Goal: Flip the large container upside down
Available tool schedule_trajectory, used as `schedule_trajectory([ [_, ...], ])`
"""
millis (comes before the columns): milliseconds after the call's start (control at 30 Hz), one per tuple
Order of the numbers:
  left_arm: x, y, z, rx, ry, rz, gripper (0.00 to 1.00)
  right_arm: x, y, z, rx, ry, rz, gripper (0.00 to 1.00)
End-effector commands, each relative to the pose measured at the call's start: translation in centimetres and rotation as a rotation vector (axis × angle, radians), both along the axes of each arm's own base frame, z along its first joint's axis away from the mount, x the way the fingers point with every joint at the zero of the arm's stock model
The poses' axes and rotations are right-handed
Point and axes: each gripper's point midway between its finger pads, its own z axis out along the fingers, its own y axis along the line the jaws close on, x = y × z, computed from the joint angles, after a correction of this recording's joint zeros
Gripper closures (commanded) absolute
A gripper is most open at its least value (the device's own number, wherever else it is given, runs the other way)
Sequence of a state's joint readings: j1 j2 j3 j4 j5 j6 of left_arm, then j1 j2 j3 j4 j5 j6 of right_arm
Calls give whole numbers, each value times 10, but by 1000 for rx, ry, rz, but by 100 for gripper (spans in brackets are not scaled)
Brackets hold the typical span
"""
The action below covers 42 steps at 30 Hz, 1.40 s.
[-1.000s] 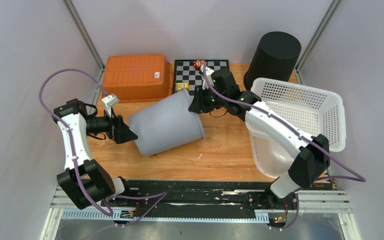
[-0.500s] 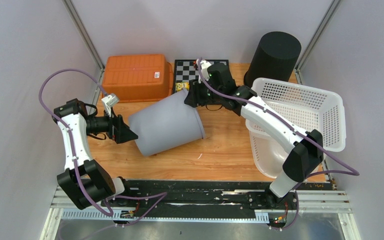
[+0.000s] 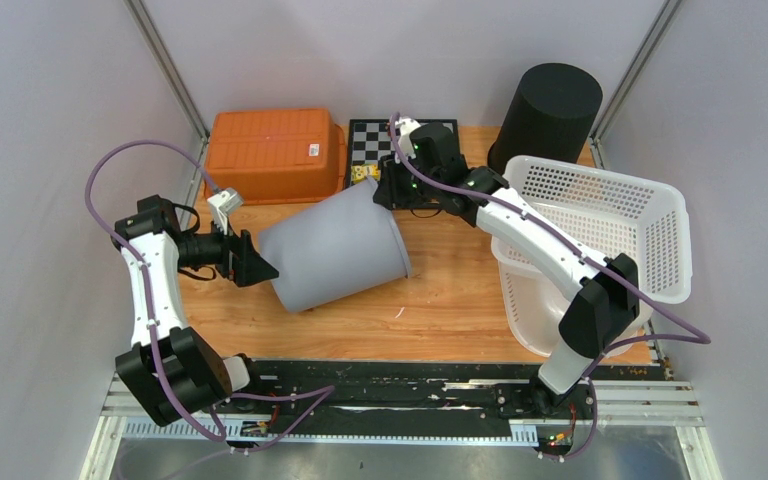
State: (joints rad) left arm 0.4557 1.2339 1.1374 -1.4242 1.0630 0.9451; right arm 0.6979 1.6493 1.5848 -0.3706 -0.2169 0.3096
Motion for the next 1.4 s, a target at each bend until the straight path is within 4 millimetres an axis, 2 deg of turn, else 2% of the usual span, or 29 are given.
schedule_trajectory([
  [0, 6, 1, -1, 3, -16, 23, 0, -1, 0, -6, -25, 9, 4, 70],
  [267, 4, -6, 10, -49, -43, -26, 0, -4, 4, -4, -9, 27, 20, 81],
  [467, 1, -21, 28, -123, -88, -68, 0, -6, 8, -1, 28, 71, 31, 85],
  [700, -2, -30, 40, -163, -106, -89, 0, -10, 9, -2, 59, 121, 41, 86],
  [933, -5, -38, 72, -211, -164, -90, 0, -23, 11, -10, 138, 238, 81, 87],
  [1200, -12, -46, 111, -225, -252, -77, 0, -37, 11, -7, 273, 361, 127, 89],
  [1367, -7, -45, 127, -223, -310, -37, 0, -43, 11, -10, 331, 418, 137, 93],
])
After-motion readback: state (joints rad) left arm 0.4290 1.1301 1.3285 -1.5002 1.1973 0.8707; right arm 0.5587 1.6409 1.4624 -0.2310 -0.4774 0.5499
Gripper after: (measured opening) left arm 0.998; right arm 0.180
